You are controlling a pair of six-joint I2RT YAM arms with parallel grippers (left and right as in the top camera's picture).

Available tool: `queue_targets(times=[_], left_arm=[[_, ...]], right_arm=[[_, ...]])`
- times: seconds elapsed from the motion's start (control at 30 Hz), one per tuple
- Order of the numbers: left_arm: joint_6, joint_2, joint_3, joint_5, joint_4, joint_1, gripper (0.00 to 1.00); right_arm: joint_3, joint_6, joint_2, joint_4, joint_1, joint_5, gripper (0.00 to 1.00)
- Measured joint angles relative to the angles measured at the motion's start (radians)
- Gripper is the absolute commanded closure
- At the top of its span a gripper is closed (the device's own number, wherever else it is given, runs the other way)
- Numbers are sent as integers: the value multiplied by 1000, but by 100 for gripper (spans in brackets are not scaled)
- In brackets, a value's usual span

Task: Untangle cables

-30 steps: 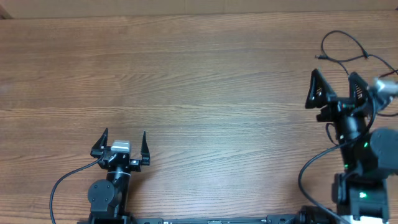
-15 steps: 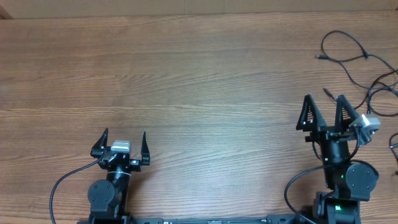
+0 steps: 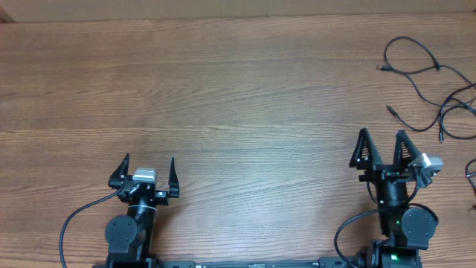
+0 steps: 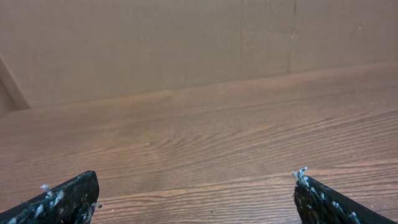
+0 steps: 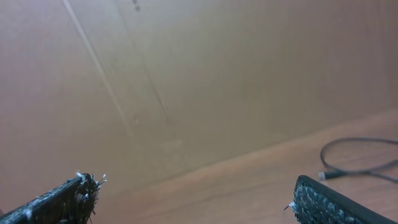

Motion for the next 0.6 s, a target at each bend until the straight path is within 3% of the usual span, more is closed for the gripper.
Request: queue_targets(times=[0.4,0.6], left_arm=[[0,0,0,0,0,0,0],[0,0,0,0,0,0,0]], right_arm=[[-40,0,-23,-30,0,6,0],[-40,0,-34,-123,0,6,0]])
